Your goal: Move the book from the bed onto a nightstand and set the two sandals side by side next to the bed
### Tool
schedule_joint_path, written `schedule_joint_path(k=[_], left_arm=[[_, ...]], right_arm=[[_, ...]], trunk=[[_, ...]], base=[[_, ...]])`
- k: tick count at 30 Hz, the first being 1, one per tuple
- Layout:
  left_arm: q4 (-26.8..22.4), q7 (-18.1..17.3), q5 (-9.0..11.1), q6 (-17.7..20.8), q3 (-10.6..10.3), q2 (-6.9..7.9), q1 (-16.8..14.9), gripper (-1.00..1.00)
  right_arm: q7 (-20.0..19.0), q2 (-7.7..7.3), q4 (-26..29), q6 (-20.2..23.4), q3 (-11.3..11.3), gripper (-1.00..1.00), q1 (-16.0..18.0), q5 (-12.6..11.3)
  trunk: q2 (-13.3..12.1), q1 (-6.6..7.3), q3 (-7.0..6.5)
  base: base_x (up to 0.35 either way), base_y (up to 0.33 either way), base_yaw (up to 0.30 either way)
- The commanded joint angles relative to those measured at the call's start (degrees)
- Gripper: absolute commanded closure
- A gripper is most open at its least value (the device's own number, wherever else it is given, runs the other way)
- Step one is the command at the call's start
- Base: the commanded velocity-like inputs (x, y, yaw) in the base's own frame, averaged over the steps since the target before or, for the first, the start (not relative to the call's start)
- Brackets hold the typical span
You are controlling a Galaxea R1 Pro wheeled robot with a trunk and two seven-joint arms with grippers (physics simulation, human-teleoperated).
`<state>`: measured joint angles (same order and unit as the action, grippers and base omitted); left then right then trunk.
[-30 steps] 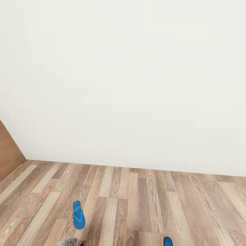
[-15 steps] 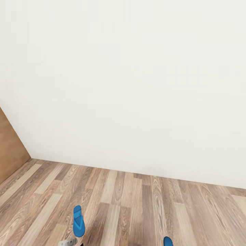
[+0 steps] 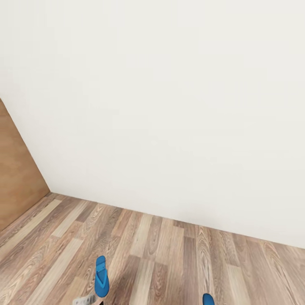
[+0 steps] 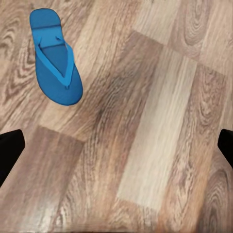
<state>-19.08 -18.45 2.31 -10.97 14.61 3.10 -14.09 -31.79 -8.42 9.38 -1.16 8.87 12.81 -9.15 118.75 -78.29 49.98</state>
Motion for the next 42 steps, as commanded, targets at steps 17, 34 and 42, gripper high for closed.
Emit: schedule_joint_path(k=[17, 34, 42], left_arm=[[0.1, -0.5, 0.2, 0.0, 0.3, -0.02, -0.1, -1.0], [0.1, -0.5, 0.2, 0.0, 0.3, -0.02, -0.1, -1.0], [0.1, -0.5, 0.2, 0.0, 0.3, -0.02, -0.1, -1.0]], right_arm=[[-0.3, -0.03, -0.1, -0.1, 0.1, 1.0, 0.0, -0.3], [-0.3, -0.02, -0.1, -0.1, 0.1, 1.0, 0.0, -0.3], [-0.3, -0.01, -0.1, -0.1, 0.1, 1.0, 0.0, -0.3]], trunk=[[0.0, 0.01, 0.05], [0.0, 0.01, 0.05], [0.0, 0.01, 0.05]], base=[[0.207, 0.0, 0.146], [0.158, -0.086, 0.0], [0.095, -0.057, 0.061]])
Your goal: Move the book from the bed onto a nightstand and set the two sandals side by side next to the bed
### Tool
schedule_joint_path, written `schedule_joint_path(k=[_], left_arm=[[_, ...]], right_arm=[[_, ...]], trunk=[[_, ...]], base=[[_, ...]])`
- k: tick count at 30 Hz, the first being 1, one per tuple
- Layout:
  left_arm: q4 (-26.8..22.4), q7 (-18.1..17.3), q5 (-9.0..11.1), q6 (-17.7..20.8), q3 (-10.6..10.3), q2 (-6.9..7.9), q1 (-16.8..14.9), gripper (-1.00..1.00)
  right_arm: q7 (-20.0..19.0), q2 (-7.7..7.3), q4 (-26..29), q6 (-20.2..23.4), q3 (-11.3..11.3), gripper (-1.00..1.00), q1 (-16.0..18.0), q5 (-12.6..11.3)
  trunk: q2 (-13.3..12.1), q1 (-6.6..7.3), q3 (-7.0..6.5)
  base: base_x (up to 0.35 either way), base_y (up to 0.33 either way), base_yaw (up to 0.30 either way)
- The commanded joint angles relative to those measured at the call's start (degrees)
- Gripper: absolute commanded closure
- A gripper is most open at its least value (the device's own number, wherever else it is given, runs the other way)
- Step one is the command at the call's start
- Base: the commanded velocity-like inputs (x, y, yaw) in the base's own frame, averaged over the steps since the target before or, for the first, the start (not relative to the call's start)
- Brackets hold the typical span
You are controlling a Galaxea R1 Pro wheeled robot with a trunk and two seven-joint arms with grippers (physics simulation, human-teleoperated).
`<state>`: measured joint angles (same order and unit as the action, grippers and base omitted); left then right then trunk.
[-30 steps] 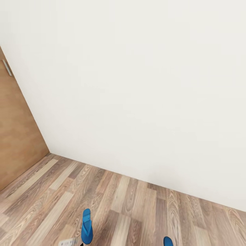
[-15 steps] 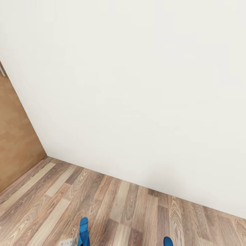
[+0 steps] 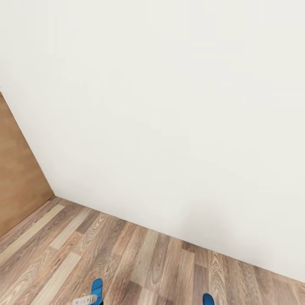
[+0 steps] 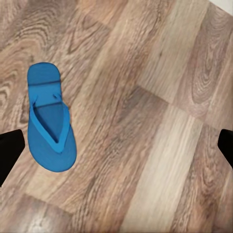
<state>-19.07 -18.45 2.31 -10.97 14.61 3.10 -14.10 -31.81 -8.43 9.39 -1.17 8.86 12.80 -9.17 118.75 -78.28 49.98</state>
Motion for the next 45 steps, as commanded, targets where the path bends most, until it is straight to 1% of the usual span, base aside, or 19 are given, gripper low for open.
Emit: schedule_joint_path(k=[1, 12, 22, 39, 43, 44, 45], left_arm=[[0.1, -0.5, 0.2, 0.0, 0.3, -0.02, -0.1, -1.0], [0.1, -0.5, 0.2, 0.0, 0.3, -0.02, -0.1, -1.0], [0.1, -0.5, 0.2, 0.0, 0.3, -0.02, -0.1, -1.0], [-0.2, -0.5, 0.2, 0.1, 0.3, 0.02, -0.1, -1.0], [-1.8, -0.3, 0.2, 0.6, 0.3, 0.06, -0.6, -1.0], [-3.4, -0.3, 0.2, 1.2, 0.3, 0.03, -0.8, -1.0], [-5.6, -0.2, 0.1, 2.7, 0.2, -0.07, -1.3, -1.0]], right_arm=[[-0.3, -0.01, -0.1, 0.0, 0.1, 1.0, 0.0, -0.3], [-0.3, -0.03, -0.1, 0.0, 0.1, 1.0, 0.0, -0.3], [-0.3, -0.03, -0.1, 0.0, 0.1, 1.0, 0.0, -0.3], [-0.4, -0.01, -0.1, 0.0, 0.1, 1.0, 0.0, -0.3], [-0.4, -0.01, -0.1, 0.0, 0.1, 1.0, 0.0, -0.3], [-0.4, -0.01, -0.1, 0.0, 0.1, 1.0, 0.0, -0.3], [-0.4, -0.01, -0.1, 0.0, 0.1, 1.0, 0.0, -0.3]], trunk=[[0.0, 0.01, 0.05], [0.0, 0.01, 0.05], [0.0, 0.01, 0.05], [0.0, 0.01, 0.05], [0.0, 0.01, 0.05], [0.0, 0.01, 0.05], [0.0, 0.01, 0.05]], base=[[0.009, -0.005, 0.203], [0.025, -0.017, 0.247], [0.189, -0.153, 0.022], [0.01, -0.008, 0.0], [0.0, 0.0, 0.0], [0.0, 0.0, 0.0], [0.0, 0.0, 0.0]])
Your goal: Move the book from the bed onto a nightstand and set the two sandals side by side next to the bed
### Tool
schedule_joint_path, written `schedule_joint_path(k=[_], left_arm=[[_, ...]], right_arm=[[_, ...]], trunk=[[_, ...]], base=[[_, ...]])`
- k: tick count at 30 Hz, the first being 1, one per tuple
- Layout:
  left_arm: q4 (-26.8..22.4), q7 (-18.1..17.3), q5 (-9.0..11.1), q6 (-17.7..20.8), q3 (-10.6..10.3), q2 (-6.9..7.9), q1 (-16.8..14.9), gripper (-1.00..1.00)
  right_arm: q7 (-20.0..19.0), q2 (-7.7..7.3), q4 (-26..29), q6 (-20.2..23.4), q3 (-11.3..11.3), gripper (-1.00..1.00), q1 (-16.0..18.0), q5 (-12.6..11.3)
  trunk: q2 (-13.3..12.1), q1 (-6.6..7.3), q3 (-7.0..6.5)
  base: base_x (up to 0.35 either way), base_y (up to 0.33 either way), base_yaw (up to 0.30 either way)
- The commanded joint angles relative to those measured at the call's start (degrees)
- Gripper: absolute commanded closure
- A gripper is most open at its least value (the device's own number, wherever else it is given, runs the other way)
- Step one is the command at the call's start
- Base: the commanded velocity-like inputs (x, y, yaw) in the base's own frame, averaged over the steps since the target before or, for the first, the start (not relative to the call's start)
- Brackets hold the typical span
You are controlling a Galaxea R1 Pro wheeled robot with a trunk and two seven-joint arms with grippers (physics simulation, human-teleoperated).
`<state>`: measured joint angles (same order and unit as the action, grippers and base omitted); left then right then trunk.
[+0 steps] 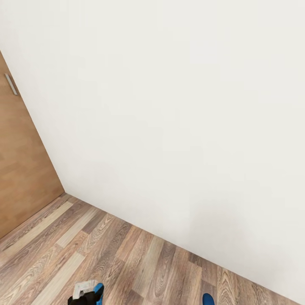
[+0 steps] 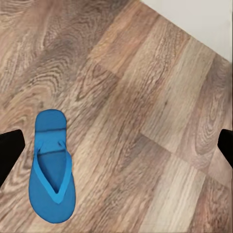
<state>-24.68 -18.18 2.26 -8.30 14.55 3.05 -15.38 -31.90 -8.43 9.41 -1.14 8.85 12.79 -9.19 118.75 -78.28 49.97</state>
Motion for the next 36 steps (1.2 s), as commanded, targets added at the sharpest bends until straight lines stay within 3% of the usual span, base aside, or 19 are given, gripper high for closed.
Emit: schedule_joint_path(k=[1, 5, 9, 12, 15, 16, 17, 23, 28, 31, 33, 34, 36], left_arm=[[-2.7, -0.1, 0.1, 2.6, 0.3, -0.09, -0.7, -1.0], [-11.2, 4.1, 0.0, 15.0, 0.2, -0.14, -4.6, -1.0], [-12.4, 8.6, 0.1, 18.5, 0.1, -0.2, -10.6, -1.0], [-10.7, 12.4, 0.0, 19.1, 0.0, -0.23, -12.6, -1.0], [-6.7, 19.1, -0.2, 19.3, -0.6, -0.67, -13.8, -1.0], [-5.8, 20.5, -0.6, 18.9, -1.6, -0.8, -14.0, -1.0], [-3.6, 21.7, -1.4, 16.6, -4.9, -0.89, -14.1, -1.0], [-0.8, 22.1, -1.7, 11.6, -7.0, -0.96, -14.1, -1.0], [-0.7, 22.1, -1.6, 11.1, -7.2, -1.24, -14.1, -1.0], [-0.7, 21.8, -1.5, 11.2, -7.3, -1.28, -14.2, -1.0], [-0.8, 21.6, -1.4, 11.3, -7.3, -1.34, -14.2, -1.0], [-0.8, 21.6, -1.4, 11.3, -7.3, -1.37, -14.2, -1.0], [-0.9, 21.6, -1.4, 11.3, -7.3, -1.58, -14.2, -1.0]], right_arm=[[-0.3, -0.01, -0.1, -0.1, 0.1, 1.0, 0.0, -0.3], [-0.3, -0.01, -0.1, -0.1, 0.1, 1.0, 0.0, -0.3], [-0.3, -0.01, -0.1, -0.1, 0.1, 1.0, 0.0, -0.3], [-0.3, -0.01, -0.1, -0.1, 0.1, 1.0, 0.0, -0.3], [-0.3, -0.02, -0.1, -0.1, 0.1, 1.0, 0.0, -0.3], [-0.3, -0.05, -0.1, -0.1, 0.1, 1.0, 0.0, -0.3], [-0.3, -0.1, -0.1, -0.1, 0.2, 1.0, 0.0, -0.3], [0.2, 0.18, 1.7, 0.4, 0.3, 1.0, 0.1, -0.1], [3.7, 0.8, 14.6, 3.6, 0.3, 1.0, 0.2, -0.9], [3.9, 1.77, 19.7, 11.7, 0.3, 1.0, 0.3, -4.3], [3.9, 2.43, 24.0, 19.1, 0.3, 1.0, 0.3, -9.7], [3.9, 2.51, 25.1, 20.6, 0.3, 1.0, 0.4, -11.3], [3.8, 2.65, 29.8, 25.5, 0.3, 1.0, 0.4, -18.4]], trunk=[[0.0, 0.01, 0.06], [0.0, 0.01, 0.06], [0.0, 0.01, 0.06], [0.0, 0.01, 0.06], [0.0, 0.01, 0.06], [0.0, 0.01, 0.06], [0.0, 0.01, 0.06], [0.0, 0.01, 0.06], [0.0, 0.01, 0.06], [0.0, 0.01, 0.06], [0.0, 0.01, 0.06], [0.0, 0.01, 0.06], [0.0, 0.01, 0.06]], base=[[0.0, 0.0, 0.0], [0.0, 0.0, 0.0], [0.0, 0.0, 0.0], [0.0, 0.0, 0.0], [0.0, 0.0, 0.0], [0.0, 0.0, 0.0], [0.0, 0.0, 0.0], [0.0, 0.0, 0.0], [0.0, 0.0, 0.0], [0.0, 0.0, 0.0], [0.0, 0.0, 0.0], [0.0, 0.0, 0.0], [0.0, 0.0, 0.0]])
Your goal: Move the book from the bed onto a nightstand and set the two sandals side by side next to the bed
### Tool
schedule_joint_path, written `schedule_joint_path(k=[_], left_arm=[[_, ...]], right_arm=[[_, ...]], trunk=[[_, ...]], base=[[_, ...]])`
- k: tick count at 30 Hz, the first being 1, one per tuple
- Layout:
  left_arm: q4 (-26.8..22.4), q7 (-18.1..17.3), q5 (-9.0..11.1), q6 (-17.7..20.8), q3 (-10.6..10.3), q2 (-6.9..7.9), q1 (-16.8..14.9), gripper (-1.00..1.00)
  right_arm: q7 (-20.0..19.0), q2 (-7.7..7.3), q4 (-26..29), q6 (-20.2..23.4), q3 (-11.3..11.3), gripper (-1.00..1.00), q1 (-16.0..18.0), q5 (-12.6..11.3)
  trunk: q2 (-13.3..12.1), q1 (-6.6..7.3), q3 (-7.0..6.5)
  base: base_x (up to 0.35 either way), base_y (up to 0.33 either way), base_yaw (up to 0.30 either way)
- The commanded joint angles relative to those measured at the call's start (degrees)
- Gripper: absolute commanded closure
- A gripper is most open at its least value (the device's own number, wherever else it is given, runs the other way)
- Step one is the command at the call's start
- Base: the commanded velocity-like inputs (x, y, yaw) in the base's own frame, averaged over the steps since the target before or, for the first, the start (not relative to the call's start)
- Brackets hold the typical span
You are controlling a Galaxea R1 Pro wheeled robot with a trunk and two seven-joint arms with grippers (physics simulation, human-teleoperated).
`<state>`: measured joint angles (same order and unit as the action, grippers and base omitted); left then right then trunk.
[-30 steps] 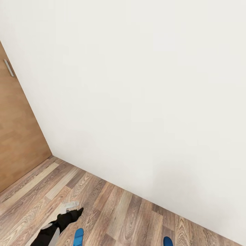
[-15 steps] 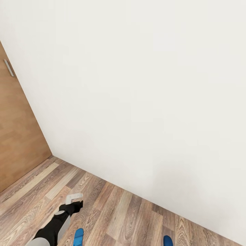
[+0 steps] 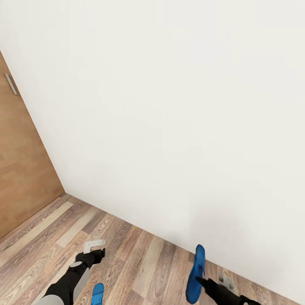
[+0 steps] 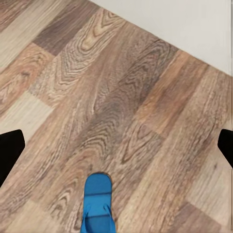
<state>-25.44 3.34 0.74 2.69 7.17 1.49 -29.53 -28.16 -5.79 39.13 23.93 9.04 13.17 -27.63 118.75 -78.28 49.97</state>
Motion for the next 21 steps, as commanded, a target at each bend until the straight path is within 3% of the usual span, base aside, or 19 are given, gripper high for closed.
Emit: schedule_joint_path(k=[1, 4, 6, 9, 13, 21], left_arm=[[-0.1, 0.1, 0.1, 0.3, 0.1, -0.06, 0.0, -1.0], [-0.1, 0.1, 0.1, 0.3, 0.0, -0.21, 0.0, -1.0], [-0.1, 0.1, 0.1, 0.2, 0.0, -0.24, 0.0, -1.0], [-0.1, 0.1, 0.0, 0.2, 0.0, -0.25, 0.0, -1.0], [-0.1, 0.3, 0.0, 0.3, 0.1, -0.24, 0.0, -1.0], [-0.1, 0.4, 0.2, 0.4, 0.1, -0.25, 0.0, -1.0]], right_arm=[[0.0, 0.01, 1.1, 1.6, 0.1, 1.0, 0.0, -1.9], [0.0, -0.52, 4.5, 10.4, 0.2, 1.0, 0.0, -14.1], [0.0, -2.7, 5.3, 17.9, 0.2, 1.0, 0.0, -21.1], [0.1, -6.18, 5.6, 24.6, 0.3, 1.0, 0.0, -26.2], [0.1, -8.7, 5.7, 27.6, 0.4, 1.0, 0.0, -28.2], [0.1, -9.39, 5.7, 28.4, 0.5, 1.0, 0.0, -28.8]], trunk=[[0.0, 0.01, 0.06], [0.0, 0.01, 0.06], [0.0, 0.01, 0.06], [0.0, 0.01, 0.06], [0.0, 0.01, 0.06], [1.2, -0.65, 0.6]], base=[[0.0, 0.0, 0.0], [0.0, 0.0, 0.0], [0.0, 0.0, 0.0], [0.0, 0.0, 0.0], [0.0, 0.0, 0.0], [0.0, 0.0, 0.0]])
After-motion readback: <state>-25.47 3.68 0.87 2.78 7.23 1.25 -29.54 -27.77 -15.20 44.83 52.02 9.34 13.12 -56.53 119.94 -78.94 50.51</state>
